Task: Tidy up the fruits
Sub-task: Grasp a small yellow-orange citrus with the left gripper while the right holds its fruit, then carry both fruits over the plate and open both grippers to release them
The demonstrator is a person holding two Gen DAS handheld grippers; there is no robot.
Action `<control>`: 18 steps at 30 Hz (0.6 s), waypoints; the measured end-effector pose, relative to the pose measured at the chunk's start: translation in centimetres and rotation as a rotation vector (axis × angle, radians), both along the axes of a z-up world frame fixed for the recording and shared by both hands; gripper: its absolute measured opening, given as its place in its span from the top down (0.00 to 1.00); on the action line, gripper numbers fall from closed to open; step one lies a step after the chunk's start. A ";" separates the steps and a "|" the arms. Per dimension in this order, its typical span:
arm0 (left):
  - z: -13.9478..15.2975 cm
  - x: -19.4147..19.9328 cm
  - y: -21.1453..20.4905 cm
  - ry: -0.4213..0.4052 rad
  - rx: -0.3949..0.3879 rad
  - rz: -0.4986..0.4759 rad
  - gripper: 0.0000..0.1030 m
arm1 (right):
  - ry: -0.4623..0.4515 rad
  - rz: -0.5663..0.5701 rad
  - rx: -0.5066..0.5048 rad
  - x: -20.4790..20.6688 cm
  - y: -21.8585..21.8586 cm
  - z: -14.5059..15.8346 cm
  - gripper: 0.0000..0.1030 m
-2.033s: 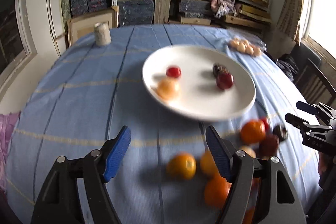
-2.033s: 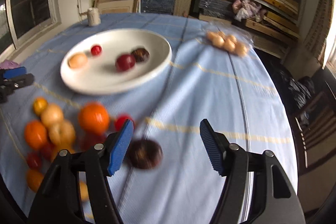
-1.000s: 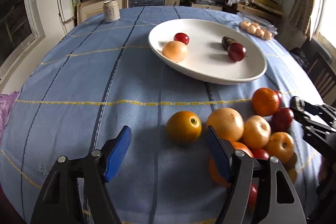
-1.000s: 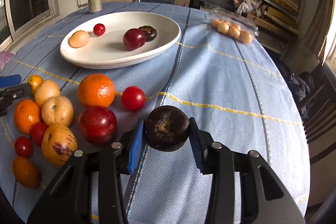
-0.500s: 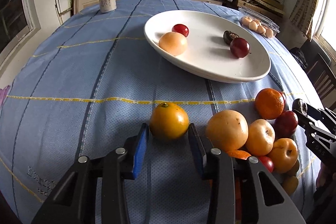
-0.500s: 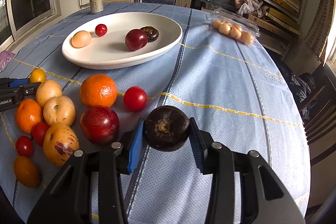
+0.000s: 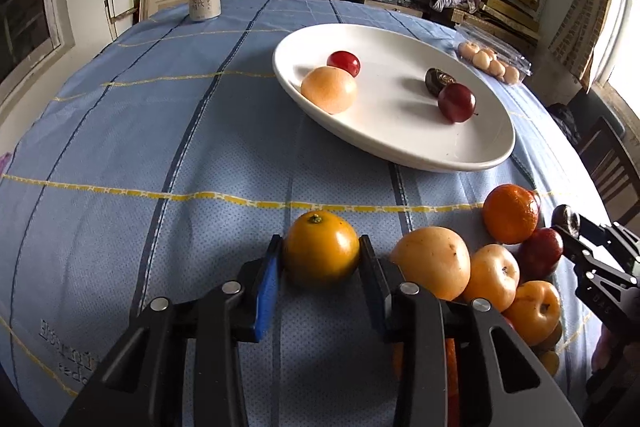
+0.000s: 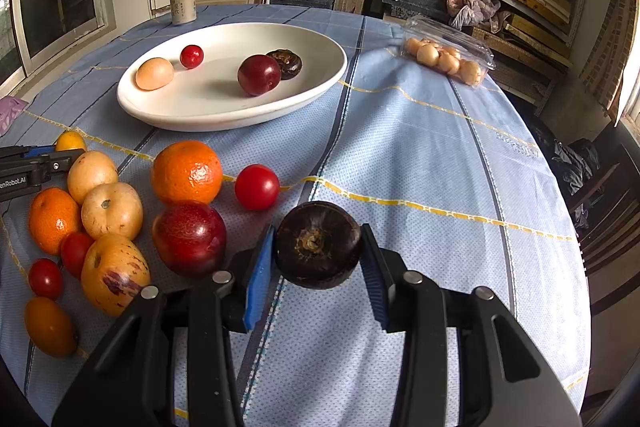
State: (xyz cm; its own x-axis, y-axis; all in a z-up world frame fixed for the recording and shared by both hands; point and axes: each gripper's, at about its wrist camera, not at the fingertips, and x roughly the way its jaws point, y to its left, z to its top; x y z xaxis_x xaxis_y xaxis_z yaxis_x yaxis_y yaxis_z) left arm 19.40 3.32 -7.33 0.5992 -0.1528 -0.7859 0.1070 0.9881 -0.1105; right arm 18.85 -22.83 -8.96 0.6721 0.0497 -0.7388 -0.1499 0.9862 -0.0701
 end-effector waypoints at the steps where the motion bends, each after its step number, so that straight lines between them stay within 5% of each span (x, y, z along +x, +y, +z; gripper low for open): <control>1: 0.1 -0.1 0.1 -0.003 -0.002 0.001 0.64 | -0.002 0.000 0.000 0.0 0.0 0.0 0.60; 18: 1.4 -3.4 0.0 -0.049 0.004 -0.025 0.64 | -0.064 -0.010 -0.001 -0.9 -0.1 0.7 0.60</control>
State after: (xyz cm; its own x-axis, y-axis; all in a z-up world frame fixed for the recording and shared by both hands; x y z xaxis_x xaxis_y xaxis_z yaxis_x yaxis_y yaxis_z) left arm 15.99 3.28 -5.92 0.6328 -0.1652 -0.7565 0.1371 0.9854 -0.1005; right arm 17.96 -22.96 -8.23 0.7184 0.0415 -0.6944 -0.1349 0.9876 -0.0805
